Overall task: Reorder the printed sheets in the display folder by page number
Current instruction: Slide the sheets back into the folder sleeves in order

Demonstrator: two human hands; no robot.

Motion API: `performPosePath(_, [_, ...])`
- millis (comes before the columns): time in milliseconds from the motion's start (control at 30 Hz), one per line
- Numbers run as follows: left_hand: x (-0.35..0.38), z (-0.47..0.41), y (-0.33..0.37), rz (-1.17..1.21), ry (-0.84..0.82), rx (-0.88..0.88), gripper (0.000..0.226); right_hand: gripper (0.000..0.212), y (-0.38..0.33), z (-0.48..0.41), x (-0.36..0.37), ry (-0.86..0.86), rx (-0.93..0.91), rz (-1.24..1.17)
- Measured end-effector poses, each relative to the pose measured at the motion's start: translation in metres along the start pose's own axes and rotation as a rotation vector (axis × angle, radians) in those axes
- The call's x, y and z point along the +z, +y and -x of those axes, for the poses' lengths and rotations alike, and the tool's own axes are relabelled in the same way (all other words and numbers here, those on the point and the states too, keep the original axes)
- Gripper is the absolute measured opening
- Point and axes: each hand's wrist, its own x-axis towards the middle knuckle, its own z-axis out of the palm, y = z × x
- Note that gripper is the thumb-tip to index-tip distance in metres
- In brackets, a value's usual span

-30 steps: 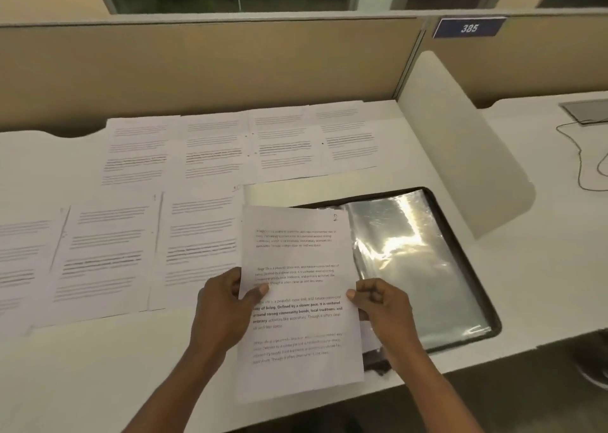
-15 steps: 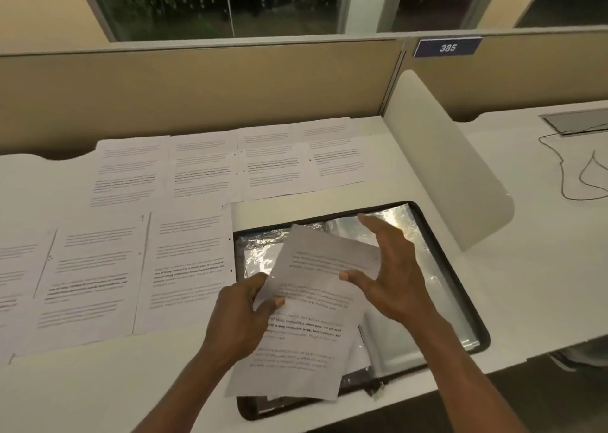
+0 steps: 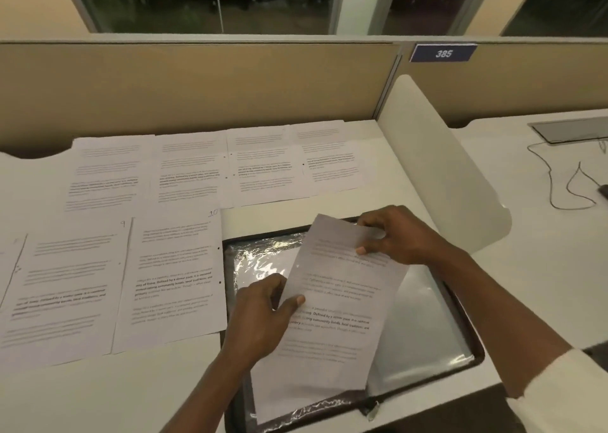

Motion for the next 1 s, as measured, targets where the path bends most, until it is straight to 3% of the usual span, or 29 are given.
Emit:
performPosePath(200, [0.032,-0.024,0.004,-0.098,0.177,-0.23,0.024,0.024,0.052,-0.075,-0.052,-0.018,-0.076,0.108])
performPosePath(400, [0.105,-0.024,0.059,-0.522,0.369,-0.392,0.024,0.036,0.094,-0.147,-0.09,-0.11,-0.151,0.127])
performPosePath(700, [0.262,-0.067,0.132,-0.586,0.4,-0.311,0.047,0.032,0.144,-0.207,-0.117,-0.152,-0.217,0.2])
performPosePath(833, [0.314,-0.096,0.141,-0.613,0.344,-0.321,0.072,0.033,0.151,-0.23,-0.134,-0.117,-0.239,0.188])
performPosePath(1000, [0.345,-0.116,0.14,-0.671,0.234,-0.427,0.1,0.019,0.158,-0.26,-0.152,-0.04,-0.286,0.129])
